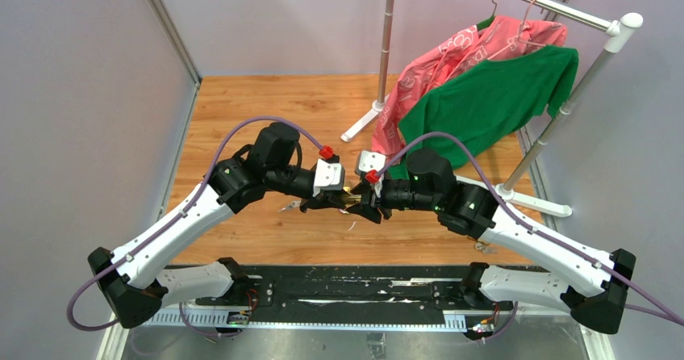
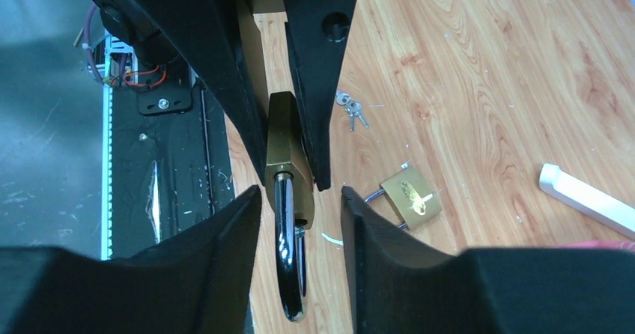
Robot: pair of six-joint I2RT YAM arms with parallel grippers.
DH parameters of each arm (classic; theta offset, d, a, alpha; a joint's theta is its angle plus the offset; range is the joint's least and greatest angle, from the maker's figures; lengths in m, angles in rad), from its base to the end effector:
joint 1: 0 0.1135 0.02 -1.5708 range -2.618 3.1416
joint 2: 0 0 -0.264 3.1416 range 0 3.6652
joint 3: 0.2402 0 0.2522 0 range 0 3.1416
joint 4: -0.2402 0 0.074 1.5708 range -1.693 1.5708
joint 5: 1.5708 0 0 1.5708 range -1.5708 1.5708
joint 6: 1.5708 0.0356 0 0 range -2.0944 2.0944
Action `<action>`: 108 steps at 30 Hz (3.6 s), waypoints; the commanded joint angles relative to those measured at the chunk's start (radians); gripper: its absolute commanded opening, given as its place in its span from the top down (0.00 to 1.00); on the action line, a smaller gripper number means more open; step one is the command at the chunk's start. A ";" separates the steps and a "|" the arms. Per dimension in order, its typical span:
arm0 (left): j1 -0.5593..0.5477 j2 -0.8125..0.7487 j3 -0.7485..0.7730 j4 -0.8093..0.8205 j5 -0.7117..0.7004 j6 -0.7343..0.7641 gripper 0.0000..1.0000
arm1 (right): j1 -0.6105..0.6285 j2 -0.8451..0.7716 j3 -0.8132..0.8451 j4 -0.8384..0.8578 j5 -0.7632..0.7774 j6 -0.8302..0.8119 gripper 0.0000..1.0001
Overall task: Lock with the key
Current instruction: Lock the lock.
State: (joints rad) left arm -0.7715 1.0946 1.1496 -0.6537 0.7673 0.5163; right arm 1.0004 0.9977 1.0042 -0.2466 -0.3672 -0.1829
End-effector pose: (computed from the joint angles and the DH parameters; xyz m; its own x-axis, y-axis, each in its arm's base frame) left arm 0.1423 -0.1729 0.3654 0.0993 0.3991 -0.9115 0.9934 -0.0930 0.0676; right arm 0.1110 0.1968 0.3714 0.0509 -0.2351 -0.9706 -0.9810 0.1706 -0.0927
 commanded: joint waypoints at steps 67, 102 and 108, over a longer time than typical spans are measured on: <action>0.054 -0.065 -0.090 0.835 0.091 -0.798 0.66 | -0.171 -0.243 -0.162 0.726 -0.123 0.234 1.00; 0.063 -0.073 -0.065 0.767 0.120 -0.697 0.52 | -0.171 -0.285 -0.107 0.425 -0.017 0.130 1.00; 0.062 -0.089 -0.072 0.791 0.111 -0.644 0.59 | -0.172 -0.279 -0.111 0.438 -0.005 0.154 1.00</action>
State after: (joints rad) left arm -0.7101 1.0344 1.0657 0.1078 0.8612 -0.1658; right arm 0.8394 0.7300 0.8574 0.1337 -0.4004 -0.0418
